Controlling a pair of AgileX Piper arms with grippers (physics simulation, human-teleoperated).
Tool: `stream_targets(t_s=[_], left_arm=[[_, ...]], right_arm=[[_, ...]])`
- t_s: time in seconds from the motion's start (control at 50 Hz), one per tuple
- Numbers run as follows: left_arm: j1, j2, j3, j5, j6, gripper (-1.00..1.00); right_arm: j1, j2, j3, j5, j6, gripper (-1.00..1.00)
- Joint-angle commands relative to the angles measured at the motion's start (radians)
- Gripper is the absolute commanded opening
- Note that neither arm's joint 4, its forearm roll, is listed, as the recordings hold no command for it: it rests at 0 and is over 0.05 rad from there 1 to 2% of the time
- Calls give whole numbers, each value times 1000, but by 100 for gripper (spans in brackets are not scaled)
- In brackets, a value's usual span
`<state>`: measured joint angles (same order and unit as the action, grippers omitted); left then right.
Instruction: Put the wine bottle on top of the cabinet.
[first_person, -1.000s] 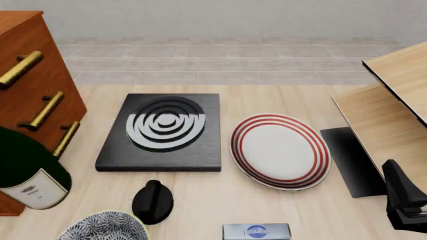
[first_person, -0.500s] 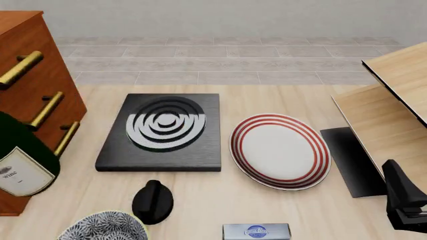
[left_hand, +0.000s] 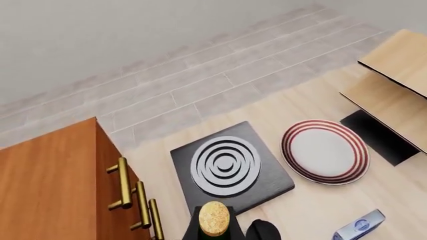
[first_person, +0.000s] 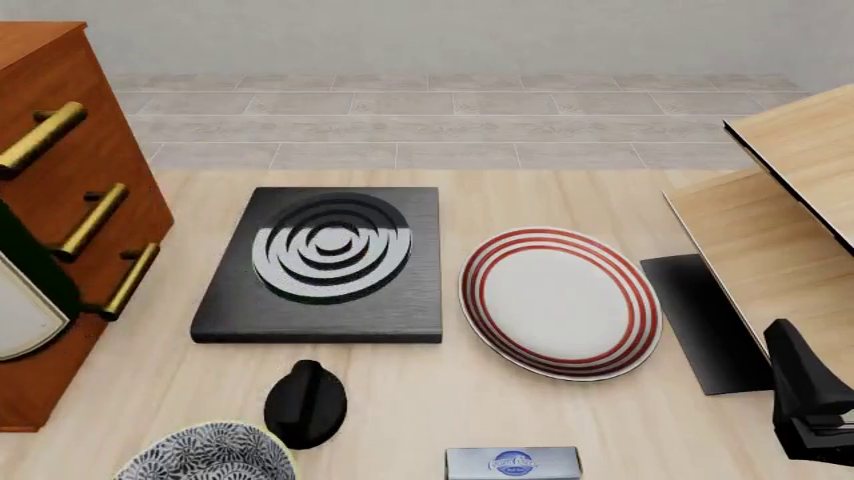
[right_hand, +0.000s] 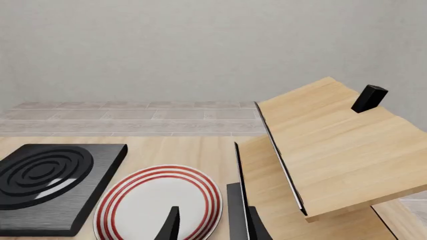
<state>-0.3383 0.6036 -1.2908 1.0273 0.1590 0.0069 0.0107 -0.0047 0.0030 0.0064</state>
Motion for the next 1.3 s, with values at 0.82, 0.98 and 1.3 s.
stream_targets(t_s=[0.82,0.98,1.3], left_arm=[[272,438,-611,192,8,-100],[346,493,-678,192,17,-100],[505,640,-834,185,-5,-100]], right_arm=[[0,0,0,0,0,100],[0,0,0,0,0,100],[0,0,0,0,0,100]])
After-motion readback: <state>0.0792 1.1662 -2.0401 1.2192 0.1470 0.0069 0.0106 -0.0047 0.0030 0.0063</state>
